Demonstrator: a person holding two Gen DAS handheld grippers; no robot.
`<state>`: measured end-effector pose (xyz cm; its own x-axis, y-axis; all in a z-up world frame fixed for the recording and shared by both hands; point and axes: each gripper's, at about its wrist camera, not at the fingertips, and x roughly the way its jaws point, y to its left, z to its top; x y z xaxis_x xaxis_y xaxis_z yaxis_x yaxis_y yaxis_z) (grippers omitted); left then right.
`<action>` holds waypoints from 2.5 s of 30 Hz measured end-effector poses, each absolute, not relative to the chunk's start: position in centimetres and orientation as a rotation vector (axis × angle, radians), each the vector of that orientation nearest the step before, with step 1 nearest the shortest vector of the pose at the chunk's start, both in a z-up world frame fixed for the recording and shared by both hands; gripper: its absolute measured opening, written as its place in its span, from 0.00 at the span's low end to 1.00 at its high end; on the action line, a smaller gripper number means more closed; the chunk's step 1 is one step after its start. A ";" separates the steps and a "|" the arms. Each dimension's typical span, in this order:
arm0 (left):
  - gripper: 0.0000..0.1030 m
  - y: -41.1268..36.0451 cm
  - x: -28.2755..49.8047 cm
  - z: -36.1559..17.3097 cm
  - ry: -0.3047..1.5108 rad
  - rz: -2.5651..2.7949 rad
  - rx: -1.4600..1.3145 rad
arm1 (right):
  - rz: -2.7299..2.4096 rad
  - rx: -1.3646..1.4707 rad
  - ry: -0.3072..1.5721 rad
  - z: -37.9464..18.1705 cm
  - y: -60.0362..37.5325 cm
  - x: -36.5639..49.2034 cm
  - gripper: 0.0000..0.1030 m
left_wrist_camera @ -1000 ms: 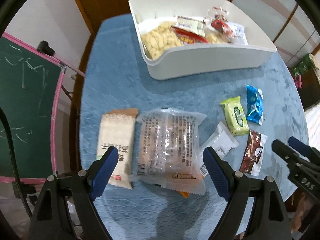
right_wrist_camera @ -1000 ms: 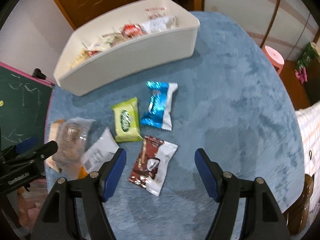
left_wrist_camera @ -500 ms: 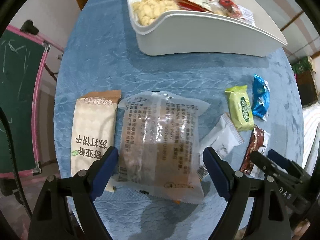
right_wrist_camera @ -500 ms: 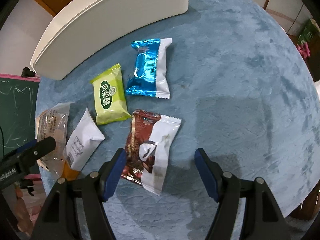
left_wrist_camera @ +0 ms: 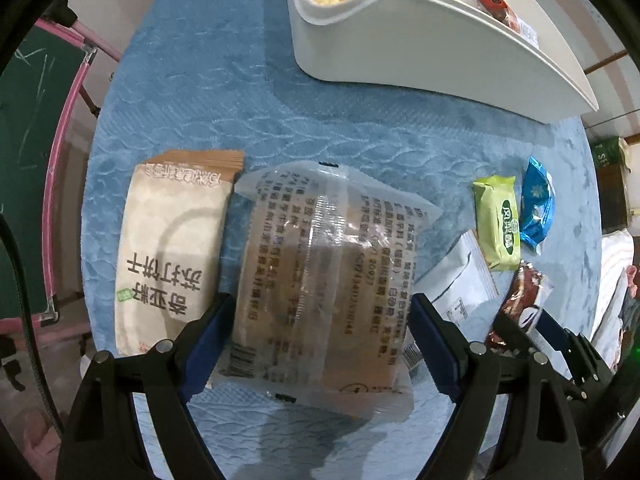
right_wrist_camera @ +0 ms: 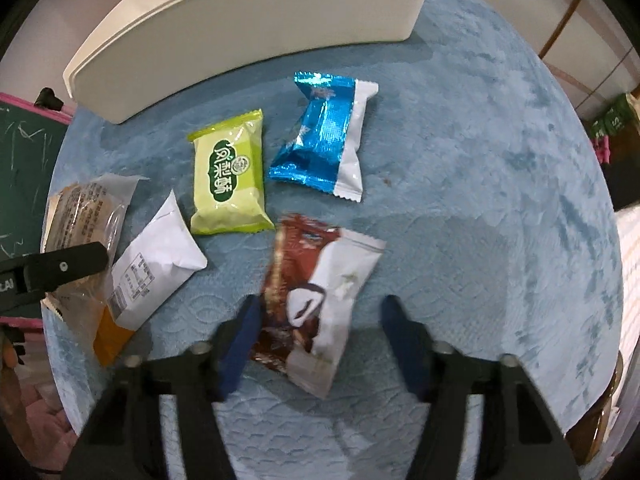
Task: Organize snacks
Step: 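Grasp the clear bread bag with the left tool while the right tool grasps the brown chocolate pack, then carry both held packs over the white bin, then release both packs into the white bin by opening both tools, then withdraw both tools from the bin back over the remaining snacks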
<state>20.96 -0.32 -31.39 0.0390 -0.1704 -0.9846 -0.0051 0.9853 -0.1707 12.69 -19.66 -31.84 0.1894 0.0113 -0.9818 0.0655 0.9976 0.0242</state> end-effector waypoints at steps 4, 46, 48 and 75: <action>0.70 -0.8 20.5 -31.0 1.508 -0.111 -0.116 | -0.014 0.086 1.382 -31.2 -19.9 13.2 0.35; 0.68 -6.4 32.4 -1.9 0.842 -0.119 -0.072 | 0.148 -0.012 0.787 -6.5 -23.0 29.7 0.32; 0.70 -6.5 33.3 -2.1 0.844 -0.104 -0.077 | 0.151 -0.031 0.802 -6.8 -22.8 31.3 0.32; 0.79 -6.6 33.2 -4.1 0.876 -0.093 -0.039 | 0.174 -0.072 0.822 -8.0 -23.0 30.9 0.61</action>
